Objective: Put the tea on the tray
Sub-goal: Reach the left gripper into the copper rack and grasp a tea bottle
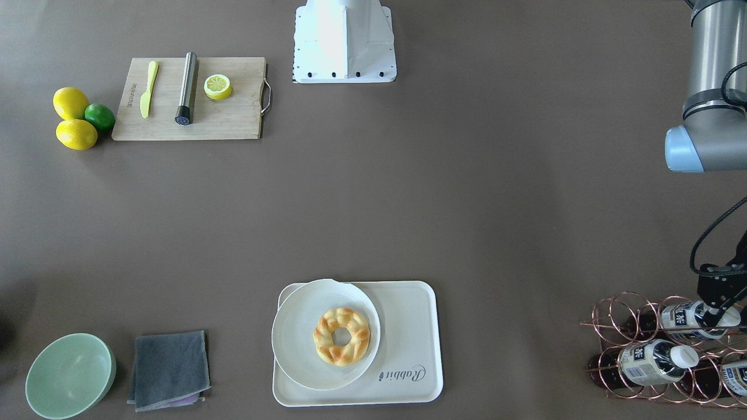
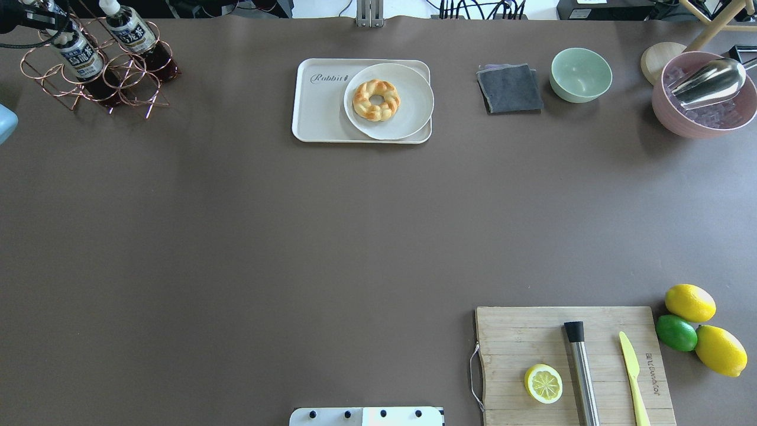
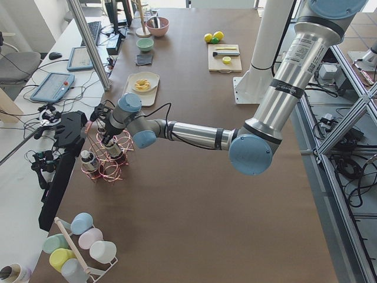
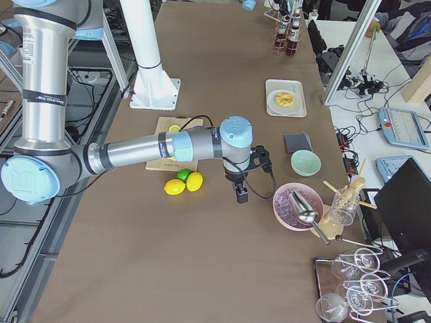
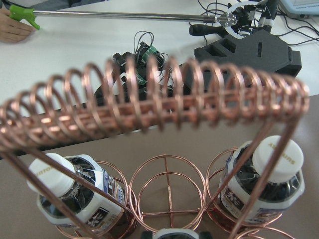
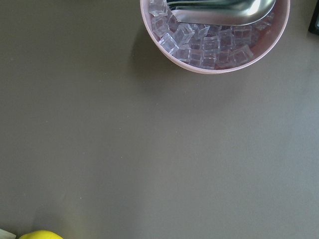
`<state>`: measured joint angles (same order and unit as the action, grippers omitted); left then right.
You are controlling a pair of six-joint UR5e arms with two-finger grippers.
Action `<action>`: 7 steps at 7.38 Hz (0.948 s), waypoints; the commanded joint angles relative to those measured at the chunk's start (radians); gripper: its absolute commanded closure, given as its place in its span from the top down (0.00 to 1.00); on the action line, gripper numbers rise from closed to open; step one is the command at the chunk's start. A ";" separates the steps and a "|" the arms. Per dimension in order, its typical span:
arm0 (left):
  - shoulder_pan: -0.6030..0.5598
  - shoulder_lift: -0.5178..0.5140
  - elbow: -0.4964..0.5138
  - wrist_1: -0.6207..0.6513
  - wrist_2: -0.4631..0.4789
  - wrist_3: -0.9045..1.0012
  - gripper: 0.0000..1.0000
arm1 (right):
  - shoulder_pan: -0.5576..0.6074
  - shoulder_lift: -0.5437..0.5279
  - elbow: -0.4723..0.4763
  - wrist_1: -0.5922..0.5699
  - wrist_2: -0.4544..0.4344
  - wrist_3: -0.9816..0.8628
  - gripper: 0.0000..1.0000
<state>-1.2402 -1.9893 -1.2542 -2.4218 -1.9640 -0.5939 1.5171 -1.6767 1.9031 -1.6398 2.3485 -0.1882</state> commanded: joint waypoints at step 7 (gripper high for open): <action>-0.192 -0.052 -0.201 0.287 -0.243 0.011 0.00 | -0.003 0.012 -0.004 0.000 0.003 0.018 1.00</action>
<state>-1.3895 -2.0477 -1.3872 -2.2076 -2.1335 -0.5844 1.5155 -1.6654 1.9033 -1.6398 2.3516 -0.1706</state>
